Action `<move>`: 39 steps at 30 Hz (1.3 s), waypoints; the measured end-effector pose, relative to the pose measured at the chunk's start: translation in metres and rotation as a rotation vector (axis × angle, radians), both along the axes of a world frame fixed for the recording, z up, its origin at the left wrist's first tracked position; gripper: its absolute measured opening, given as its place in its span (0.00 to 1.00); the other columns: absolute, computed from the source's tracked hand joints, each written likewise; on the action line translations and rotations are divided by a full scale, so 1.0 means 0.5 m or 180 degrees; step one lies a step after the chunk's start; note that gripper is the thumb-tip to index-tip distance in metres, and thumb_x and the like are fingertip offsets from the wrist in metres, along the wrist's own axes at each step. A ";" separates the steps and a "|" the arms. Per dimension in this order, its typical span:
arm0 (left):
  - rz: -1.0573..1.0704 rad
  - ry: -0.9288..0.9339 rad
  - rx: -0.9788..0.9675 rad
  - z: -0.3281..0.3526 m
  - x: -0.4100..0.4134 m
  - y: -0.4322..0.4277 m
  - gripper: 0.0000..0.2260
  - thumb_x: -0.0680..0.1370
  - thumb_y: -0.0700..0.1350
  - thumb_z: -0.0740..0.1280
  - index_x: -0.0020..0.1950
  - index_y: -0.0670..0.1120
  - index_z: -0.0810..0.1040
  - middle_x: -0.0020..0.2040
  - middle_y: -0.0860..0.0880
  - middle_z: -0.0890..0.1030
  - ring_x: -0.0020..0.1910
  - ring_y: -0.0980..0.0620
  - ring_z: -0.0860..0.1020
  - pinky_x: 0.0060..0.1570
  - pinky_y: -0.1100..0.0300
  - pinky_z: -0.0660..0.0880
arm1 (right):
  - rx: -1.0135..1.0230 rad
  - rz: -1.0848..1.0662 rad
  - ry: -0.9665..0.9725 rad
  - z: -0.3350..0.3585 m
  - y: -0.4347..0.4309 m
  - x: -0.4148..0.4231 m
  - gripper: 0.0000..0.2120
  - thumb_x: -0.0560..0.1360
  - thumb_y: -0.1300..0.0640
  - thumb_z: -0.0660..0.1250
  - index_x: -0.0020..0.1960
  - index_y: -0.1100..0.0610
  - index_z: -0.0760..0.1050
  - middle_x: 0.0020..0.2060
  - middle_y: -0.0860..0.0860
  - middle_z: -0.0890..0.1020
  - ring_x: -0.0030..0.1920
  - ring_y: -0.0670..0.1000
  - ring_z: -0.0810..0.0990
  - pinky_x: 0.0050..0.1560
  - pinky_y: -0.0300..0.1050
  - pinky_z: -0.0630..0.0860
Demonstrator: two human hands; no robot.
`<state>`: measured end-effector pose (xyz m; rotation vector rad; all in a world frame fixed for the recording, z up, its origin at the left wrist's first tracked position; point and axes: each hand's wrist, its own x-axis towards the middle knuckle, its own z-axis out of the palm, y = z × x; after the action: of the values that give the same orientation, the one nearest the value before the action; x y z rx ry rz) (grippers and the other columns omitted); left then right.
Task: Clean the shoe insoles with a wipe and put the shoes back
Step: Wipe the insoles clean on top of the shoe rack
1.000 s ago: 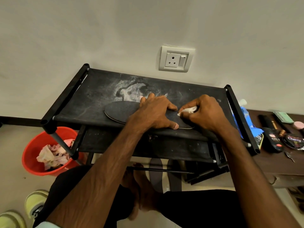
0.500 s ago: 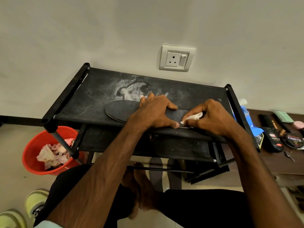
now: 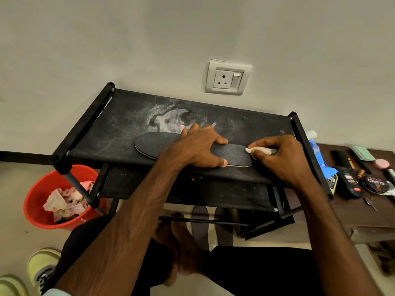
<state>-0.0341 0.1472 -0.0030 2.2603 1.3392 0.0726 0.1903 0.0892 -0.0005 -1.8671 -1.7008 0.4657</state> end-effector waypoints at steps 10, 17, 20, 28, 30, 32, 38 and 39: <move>0.0047 -0.0107 0.0094 -0.006 0.002 0.000 0.31 0.72 0.60 0.74 0.74 0.61 0.70 0.75 0.51 0.68 0.75 0.44 0.61 0.74 0.41 0.53 | 0.0062 0.0120 -0.0587 -0.012 -0.029 -0.091 0.09 0.75 0.61 0.72 0.50 0.53 0.88 0.45 0.52 0.87 0.45 0.52 0.84 0.50 0.47 0.81; 0.0029 -0.0135 0.0085 -0.009 0.000 0.001 0.32 0.72 0.61 0.74 0.75 0.62 0.70 0.75 0.51 0.68 0.74 0.44 0.62 0.73 0.42 0.54 | 0.0126 -0.0130 -0.0299 -0.009 -0.037 -0.074 0.08 0.74 0.61 0.73 0.49 0.52 0.88 0.43 0.49 0.87 0.40 0.43 0.82 0.44 0.35 0.78; 0.0048 -0.0138 0.0094 -0.008 0.001 0.001 0.32 0.71 0.61 0.75 0.74 0.62 0.70 0.75 0.50 0.68 0.74 0.44 0.62 0.73 0.42 0.55 | 0.0136 -0.0402 -0.0295 -0.009 -0.041 -0.054 0.07 0.75 0.62 0.72 0.49 0.53 0.88 0.43 0.52 0.88 0.41 0.48 0.83 0.48 0.46 0.82; 0.0088 -0.0163 0.0069 -0.005 -0.002 -0.003 0.31 0.72 0.60 0.75 0.74 0.62 0.71 0.74 0.50 0.69 0.75 0.43 0.61 0.74 0.40 0.53 | 0.0325 0.0249 -0.0565 -0.021 -0.056 -0.108 0.07 0.74 0.62 0.74 0.48 0.52 0.88 0.41 0.44 0.83 0.41 0.45 0.79 0.45 0.35 0.76; 0.0065 -0.0113 0.0054 -0.003 0.001 -0.004 0.31 0.72 0.60 0.75 0.74 0.62 0.70 0.75 0.50 0.68 0.75 0.43 0.60 0.75 0.39 0.51 | 0.0307 0.0025 -0.0323 -0.019 -0.052 -0.088 0.08 0.73 0.62 0.74 0.48 0.52 0.88 0.40 0.42 0.82 0.38 0.41 0.78 0.43 0.27 0.72; 0.0041 -0.0064 0.0044 0.000 0.002 -0.004 0.32 0.73 0.60 0.74 0.75 0.62 0.69 0.76 0.50 0.67 0.76 0.43 0.60 0.75 0.37 0.49 | 0.0278 -0.0272 -0.0199 -0.019 -0.045 -0.063 0.07 0.74 0.62 0.74 0.48 0.53 0.88 0.41 0.45 0.86 0.38 0.41 0.80 0.46 0.34 0.78; 0.0016 -0.0057 0.0015 0.004 0.001 -0.004 0.32 0.73 0.60 0.74 0.75 0.62 0.69 0.76 0.50 0.66 0.75 0.44 0.61 0.74 0.40 0.52 | 0.0298 -0.0305 -0.0385 -0.026 -0.034 -0.063 0.07 0.74 0.62 0.73 0.48 0.55 0.88 0.44 0.51 0.87 0.42 0.49 0.82 0.49 0.48 0.82; 0.0015 -0.0057 0.0020 0.004 0.001 -0.004 0.32 0.73 0.60 0.74 0.75 0.62 0.69 0.76 0.50 0.66 0.75 0.44 0.61 0.74 0.40 0.53 | 0.0320 -0.0181 -0.0426 -0.028 -0.033 -0.071 0.06 0.74 0.61 0.73 0.48 0.54 0.88 0.43 0.51 0.87 0.41 0.48 0.82 0.48 0.46 0.81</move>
<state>-0.0338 0.1451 -0.0009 2.2565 1.3370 0.0987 0.1550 0.0725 -0.0145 -1.9046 -1.7183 0.2328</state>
